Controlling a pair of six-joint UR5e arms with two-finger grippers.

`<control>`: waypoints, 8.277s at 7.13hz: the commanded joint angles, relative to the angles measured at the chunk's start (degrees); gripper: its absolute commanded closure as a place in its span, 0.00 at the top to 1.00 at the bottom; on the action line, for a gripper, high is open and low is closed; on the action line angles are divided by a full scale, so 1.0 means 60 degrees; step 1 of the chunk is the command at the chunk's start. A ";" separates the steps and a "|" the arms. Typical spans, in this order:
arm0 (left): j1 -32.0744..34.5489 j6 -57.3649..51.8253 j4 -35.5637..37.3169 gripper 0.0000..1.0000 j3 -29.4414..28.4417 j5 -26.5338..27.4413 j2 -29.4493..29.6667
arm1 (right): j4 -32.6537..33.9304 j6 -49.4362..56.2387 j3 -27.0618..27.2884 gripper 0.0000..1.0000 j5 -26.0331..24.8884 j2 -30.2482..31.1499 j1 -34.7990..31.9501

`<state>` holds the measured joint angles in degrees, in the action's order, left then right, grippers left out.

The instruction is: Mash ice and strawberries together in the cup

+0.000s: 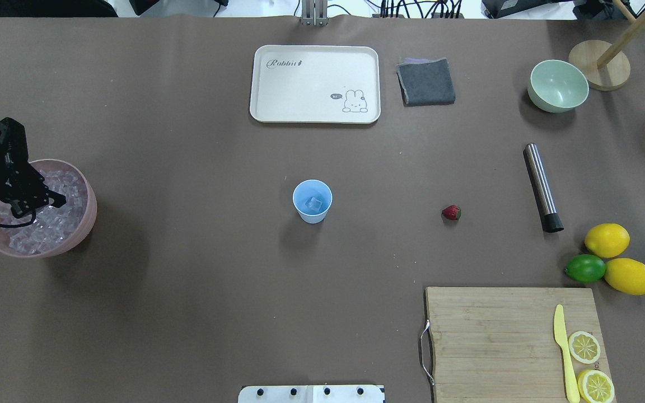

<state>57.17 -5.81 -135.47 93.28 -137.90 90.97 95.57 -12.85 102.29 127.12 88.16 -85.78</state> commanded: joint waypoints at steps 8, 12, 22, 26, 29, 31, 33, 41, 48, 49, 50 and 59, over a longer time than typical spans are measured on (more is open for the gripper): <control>0.0126 -0.0013 -0.0010 0.90 -0.0034 -0.0045 -0.0147 | 0.0010 -0.0040 -0.0012 1.00 0.0009 0.0043 0.0000; -0.0109 0.0046 0.0034 0.90 -0.0020 0.0512 -0.0074 | -0.0005 -0.0011 -0.0012 1.00 0.0009 0.0218 0.0000; 0.0082 0.0075 0.0341 0.96 -0.0034 0.0657 -0.0103 | -0.0005 -0.0026 -0.0011 1.00 0.0038 0.0189 0.0000; 0.0037 0.0090 0.0385 0.96 0.0053 0.0952 -0.0133 | -0.0532 -0.0055 -0.0261 1.00 0.0053 0.0204 0.0000; -0.0196 0.0090 0.0371 0.96 0.0141 0.1126 -0.0133 | -0.0532 -0.0040 -0.0275 1.00 0.0053 0.0248 0.0000; -0.0489 0.0075 0.0356 0.96 0.0141 0.1477 -0.0118 | -0.0547 -0.0040 -0.0275 1.00 0.0039 0.0335 0.0000; -0.0534 0.0003 0.0342 0.93 0.0141 0.1814 -0.0147 | -0.0547 -0.0040 -0.0275 1.00 0.0038 0.0365 0.0000; -0.0287 -0.0027 0.2009 0.00 0.1780 0.1348 -0.0235 | -0.0547 -0.0055 -0.0261 1.00 0.0038 0.0321 0.0000; -0.0124 -0.0027 0.2216 0.97 0.1387 0.1362 0.0160 | -0.0547 -0.0069 -0.0275 1.00 0.0053 0.0204 0.0000; -0.0124 -0.0027 0.2216 0.97 0.1372 0.1362 0.0131 | -0.0532 -0.0070 -0.0261 1.00 0.0039 0.0218 0.0000; -0.0124 -0.0042 0.2202 0.97 0.1241 0.1377 0.0174 | -0.0547 -0.0070 -0.0261 1.00 0.0053 0.0248 0.0000; -0.0666 -0.0071 0.2158 0.97 0.0830 0.2431 0.0380 | -0.0547 -0.0055 -0.0275 1.00 0.0038 0.0262 0.0000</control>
<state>53.67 -6.20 -122.45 98.22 -123.44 93.49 92.28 -13.18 100.64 127.36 89.78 -85.74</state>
